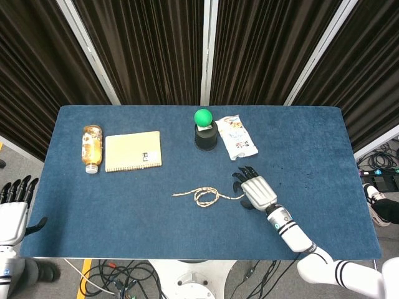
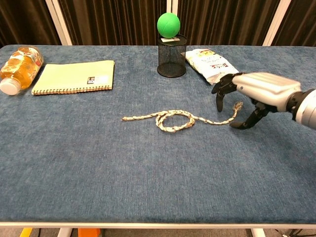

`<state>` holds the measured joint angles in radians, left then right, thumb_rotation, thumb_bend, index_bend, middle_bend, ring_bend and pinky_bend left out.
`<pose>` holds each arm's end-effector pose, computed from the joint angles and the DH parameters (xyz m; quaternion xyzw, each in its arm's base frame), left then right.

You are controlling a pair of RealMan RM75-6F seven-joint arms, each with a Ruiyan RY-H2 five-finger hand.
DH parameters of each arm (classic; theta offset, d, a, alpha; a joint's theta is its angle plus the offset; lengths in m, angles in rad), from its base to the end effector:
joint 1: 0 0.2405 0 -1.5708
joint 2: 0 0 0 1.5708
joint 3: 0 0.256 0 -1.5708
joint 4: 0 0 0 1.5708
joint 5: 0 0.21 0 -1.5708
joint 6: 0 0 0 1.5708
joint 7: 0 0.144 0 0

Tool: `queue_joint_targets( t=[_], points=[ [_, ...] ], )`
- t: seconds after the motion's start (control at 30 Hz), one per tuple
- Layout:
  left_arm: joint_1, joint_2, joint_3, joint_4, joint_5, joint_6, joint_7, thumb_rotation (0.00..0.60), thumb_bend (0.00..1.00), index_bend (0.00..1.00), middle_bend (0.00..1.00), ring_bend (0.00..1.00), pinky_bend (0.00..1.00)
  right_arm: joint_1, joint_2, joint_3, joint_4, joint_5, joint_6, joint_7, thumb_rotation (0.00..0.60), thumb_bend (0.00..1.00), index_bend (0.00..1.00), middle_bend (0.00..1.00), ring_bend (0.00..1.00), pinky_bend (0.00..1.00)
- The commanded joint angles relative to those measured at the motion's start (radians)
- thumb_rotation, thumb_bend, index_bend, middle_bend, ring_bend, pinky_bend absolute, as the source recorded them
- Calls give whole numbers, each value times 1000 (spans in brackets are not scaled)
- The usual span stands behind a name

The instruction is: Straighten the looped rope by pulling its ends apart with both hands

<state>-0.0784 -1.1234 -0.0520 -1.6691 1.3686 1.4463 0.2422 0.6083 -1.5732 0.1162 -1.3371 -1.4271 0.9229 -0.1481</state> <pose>-0.3195 0.1773 0.1538 -0.5985 -0.3784 -0.2962 0.6410 -0.1957 -0.3141 -0.0302 0.7778 -0.3578 0.3535 0.3769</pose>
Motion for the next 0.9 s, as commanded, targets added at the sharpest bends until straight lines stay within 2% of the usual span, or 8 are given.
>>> queue_joint_targets(
  t=[0.03,0.53,0.77,0.9],
  points=[
    [-1,-1,0,3,-1,-3,-3,600,159,44,2,0,13,6,-19,-8,23,9,-6,3,600,212,466,180,0,0],
    [0,-6,0,18,-1,-1,-18,600,159,44,2,0,12,21,-49,-19,62,33,-12,10,600,297,529,203,0,0],
    [-15,-2,-2,24,20,-10,-17,600,159,44,2,0,13,17,-57,-18,64,48,4,-12,600,365,619,243,0,0],
    [-44,6,-8,24,56,-24,-16,600,159,44,2,0,13,11,-41,-10,36,56,28,-30,600,388,636,251,0,0]
  ],
)
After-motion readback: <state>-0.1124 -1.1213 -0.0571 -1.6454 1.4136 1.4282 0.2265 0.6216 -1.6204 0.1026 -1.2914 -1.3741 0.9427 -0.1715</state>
